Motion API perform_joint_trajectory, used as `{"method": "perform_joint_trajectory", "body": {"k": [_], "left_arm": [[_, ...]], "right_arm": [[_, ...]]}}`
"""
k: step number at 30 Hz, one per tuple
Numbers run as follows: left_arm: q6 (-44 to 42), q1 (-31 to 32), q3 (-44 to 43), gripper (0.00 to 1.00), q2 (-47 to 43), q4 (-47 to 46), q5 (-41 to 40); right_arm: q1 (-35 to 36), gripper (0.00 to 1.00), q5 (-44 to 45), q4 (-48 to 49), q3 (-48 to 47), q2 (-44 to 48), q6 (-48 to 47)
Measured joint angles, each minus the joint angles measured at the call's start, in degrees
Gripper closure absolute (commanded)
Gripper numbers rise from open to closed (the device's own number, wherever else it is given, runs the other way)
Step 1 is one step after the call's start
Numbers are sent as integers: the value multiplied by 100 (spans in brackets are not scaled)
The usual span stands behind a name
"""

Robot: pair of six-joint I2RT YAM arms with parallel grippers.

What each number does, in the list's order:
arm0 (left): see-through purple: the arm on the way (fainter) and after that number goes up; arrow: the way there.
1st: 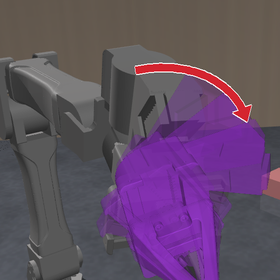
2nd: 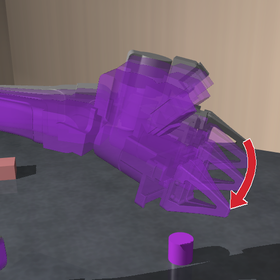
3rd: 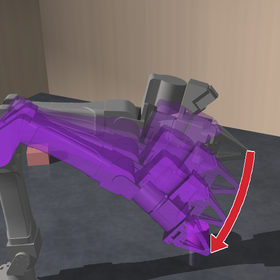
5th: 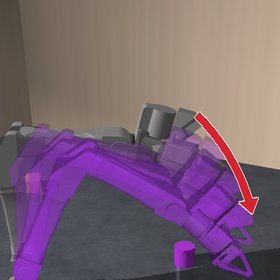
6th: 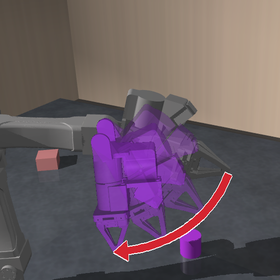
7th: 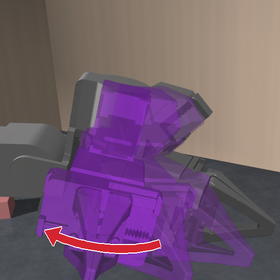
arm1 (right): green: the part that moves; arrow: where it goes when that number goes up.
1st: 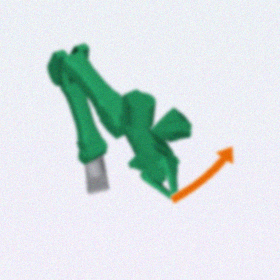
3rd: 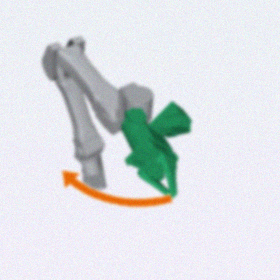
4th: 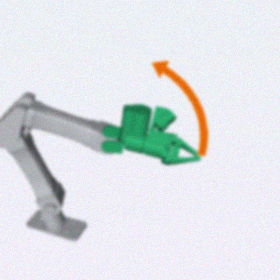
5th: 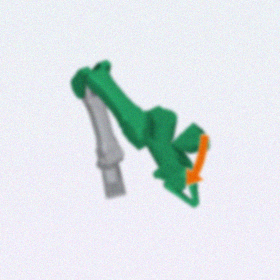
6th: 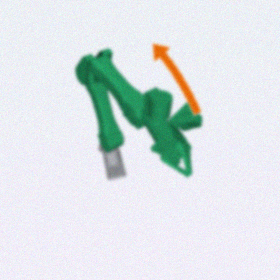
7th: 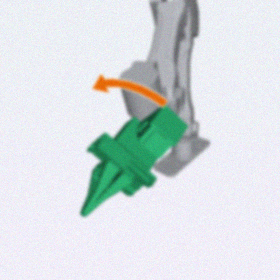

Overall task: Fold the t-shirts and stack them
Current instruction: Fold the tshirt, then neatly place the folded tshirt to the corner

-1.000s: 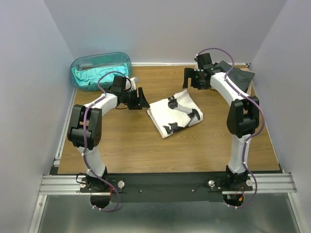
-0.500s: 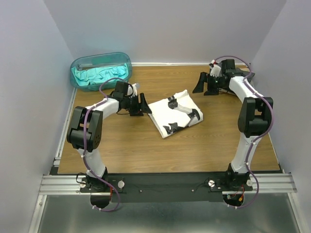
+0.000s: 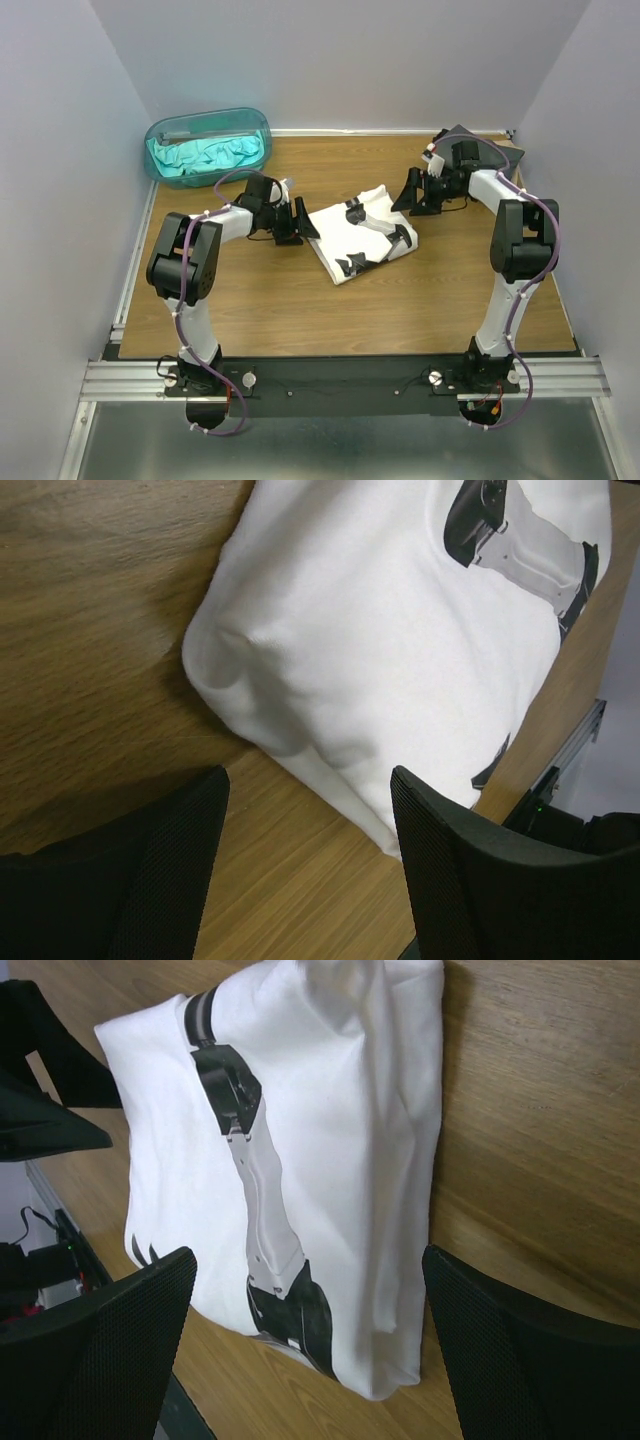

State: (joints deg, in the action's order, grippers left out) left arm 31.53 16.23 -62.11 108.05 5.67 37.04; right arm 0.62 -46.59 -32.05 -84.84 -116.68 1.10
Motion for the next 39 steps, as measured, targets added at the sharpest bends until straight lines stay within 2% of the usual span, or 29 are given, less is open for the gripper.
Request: {"method": "perform_joint_trajectory", "body": {"k": [7,9,11,12,15,17,18,31,39], "left_arm": [[109,31,-87,26,120,-98,-2],[125,52,-144,30,179,-146,-7],[136,81,-192,47,227,-181,-26],[140,107,-216,61,282,-219,-68],[157,149,-251,78,450,-260,-118],[188,153,-299,97,584,-282,-90],[173,153,-313,100,601,-295,-76],[-55,153,-551,100,813,-345,79],[-160,153,-605,100,876,-396,166]], "right_arm": [[0,0,-201,136,160,-13,-105],[0,0,-221,166,199,-26,-118],[-11,0,-243,216,275,-59,-122],[-24,0,-247,229,310,-70,-125],[-105,0,-267,258,463,-109,-140],[-157,0,-299,267,568,-129,-155],[-188,0,-356,282,595,-131,-160],[-487,0,-1073,505,570,-426,-98],[-258,1,-1246,748,584,-527,-50]]}}
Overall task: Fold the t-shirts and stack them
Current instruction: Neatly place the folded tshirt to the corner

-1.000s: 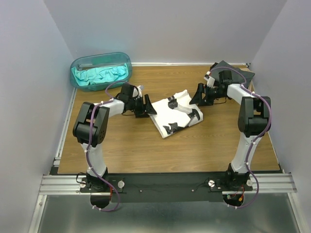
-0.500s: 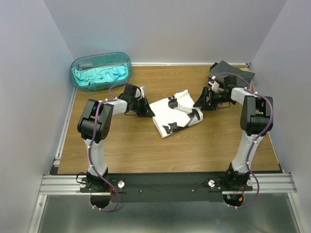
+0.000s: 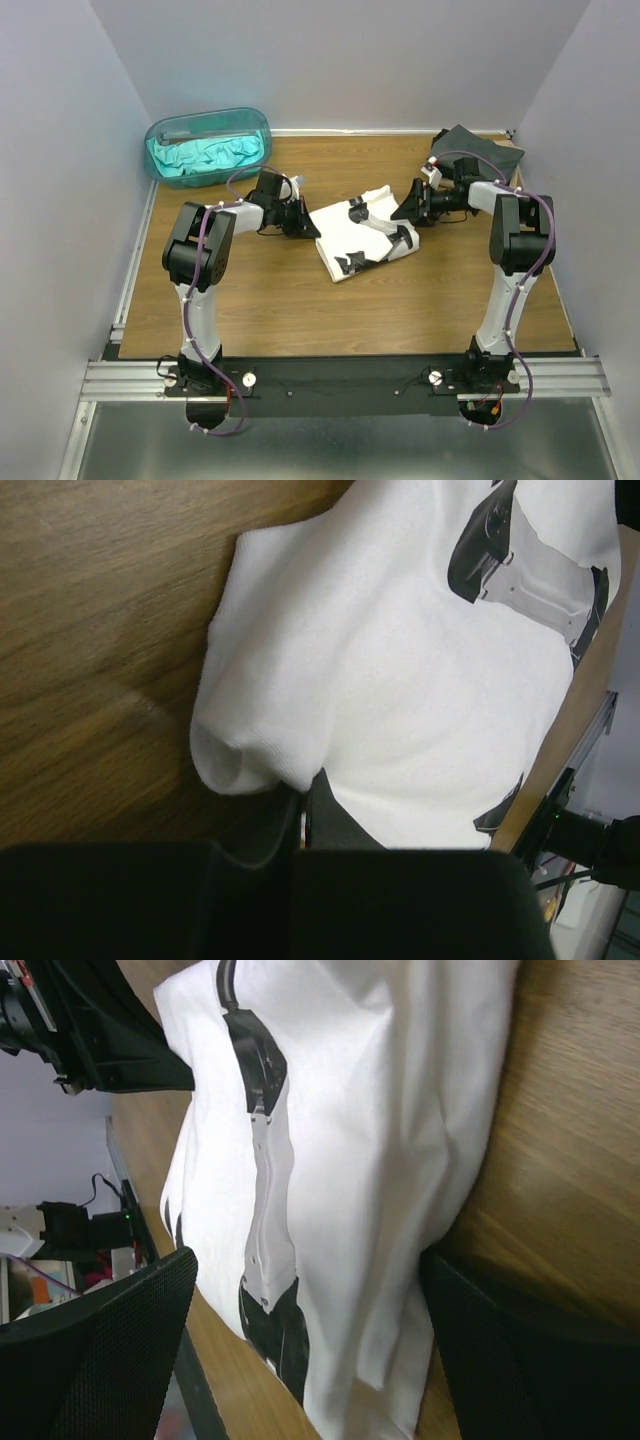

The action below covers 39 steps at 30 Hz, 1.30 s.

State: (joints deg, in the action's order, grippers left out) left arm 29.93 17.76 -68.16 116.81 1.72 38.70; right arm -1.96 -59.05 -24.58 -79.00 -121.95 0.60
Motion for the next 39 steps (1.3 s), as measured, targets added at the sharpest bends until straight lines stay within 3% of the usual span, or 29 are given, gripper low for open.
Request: {"method": "perform_joint_trajectory", "body": {"k": [8,13,14,22,23,24,25,27,30,39], "left_arm": [[-22,0,-85,100,74,2,79],[-31,0,-118,100,96,7,96],[-35,0,-125,100,101,7,98],[-59,0,-138,99,103,7,94],[-59,0,-142,95,103,9,96],[-61,0,-146,89,103,13,92],[-81,0,-157,74,103,26,92],[-98,0,-197,61,103,101,83],[-138,-39,-330,52,96,219,87],[-533,-699,-455,51,-247,798,-157]], "right_arm": [[420,7,13,271,83,0,85],[671,22,59,417,79,-55,197],[717,31,98,435,68,-74,243],[885,73,684,481,42,-166,481],[890,87,769,479,42,-166,498],[896,93,850,466,42,-164,516],[903,98,938,455,39,-162,560],[911,100,1038,426,31,-140,588],[938,100,1340,328,4,-46,608],[977,100,2769,-555,-1261,-33,428]]}}
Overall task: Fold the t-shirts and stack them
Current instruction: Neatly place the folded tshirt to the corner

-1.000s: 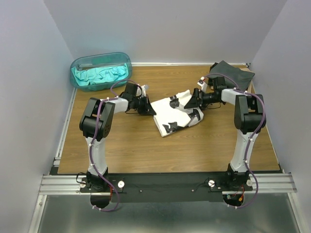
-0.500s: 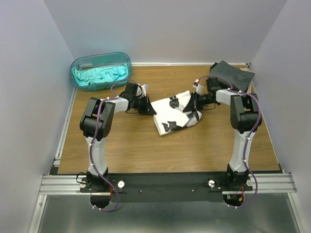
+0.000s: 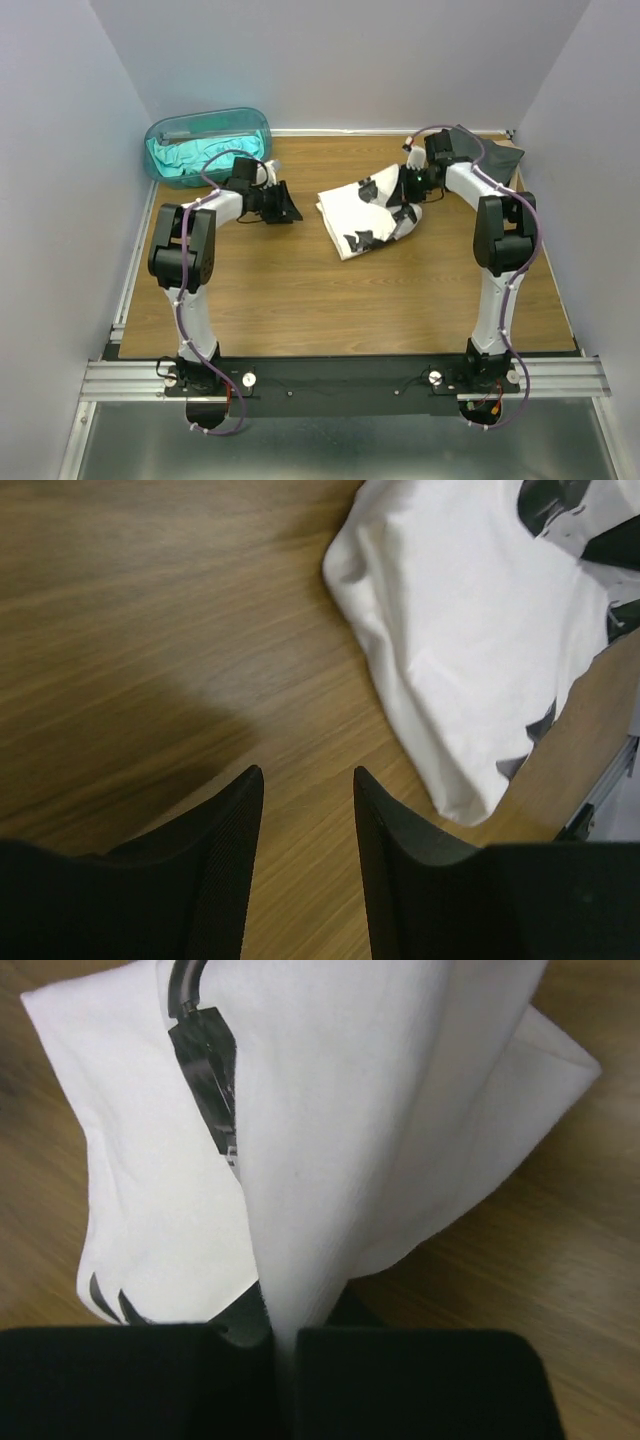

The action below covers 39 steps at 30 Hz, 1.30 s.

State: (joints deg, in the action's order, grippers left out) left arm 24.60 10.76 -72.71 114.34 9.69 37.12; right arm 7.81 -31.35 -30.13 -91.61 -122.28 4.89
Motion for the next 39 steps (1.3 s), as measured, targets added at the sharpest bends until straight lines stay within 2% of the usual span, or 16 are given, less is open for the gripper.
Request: {"method": "perform_joint_trajectory", "body": {"k": [5,11,19,30,39], "left_arm": [[-212,-326,289,51,-286,24,-46],[-262,-369,894,51,-457,-85,37],[-275,-369,1167,51,-601,-308,42],[-271,-369,1386,51,-686,-597,46],[-256,-391,1547,51,-732,-835,87]], "right_arm": [[-33,100,586,-476,-1220,-179,-192],[-208,100,1036,-997,-2553,-717,-319],[-404,100,1460,-1486,-4105,-1357,-350],[-595,100,1528,-1620,-5171,-1451,-11],[-719,100,1528,-1561,-5204,-1434,466]]}}
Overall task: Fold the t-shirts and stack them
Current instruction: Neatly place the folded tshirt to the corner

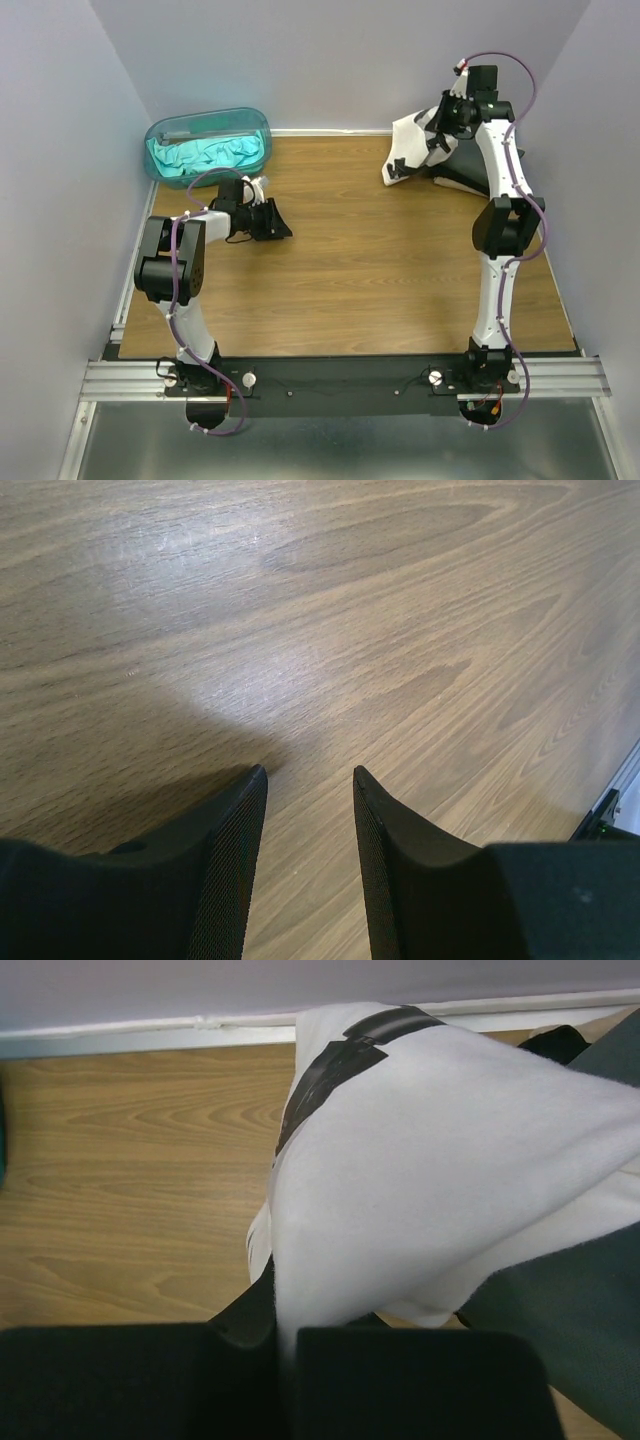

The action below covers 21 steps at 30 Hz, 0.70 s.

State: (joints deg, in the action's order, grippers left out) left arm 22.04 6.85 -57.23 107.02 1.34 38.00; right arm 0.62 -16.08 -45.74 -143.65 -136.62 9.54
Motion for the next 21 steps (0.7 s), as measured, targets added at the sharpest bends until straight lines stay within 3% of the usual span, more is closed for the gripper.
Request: {"method": "perform_joint_trajectory", "body": {"k": [21], "left_arm": [[28,-26,240,51,-48,-402,76]], "right_arm": [[-772,100,-468,717,-133,466,887]]}}
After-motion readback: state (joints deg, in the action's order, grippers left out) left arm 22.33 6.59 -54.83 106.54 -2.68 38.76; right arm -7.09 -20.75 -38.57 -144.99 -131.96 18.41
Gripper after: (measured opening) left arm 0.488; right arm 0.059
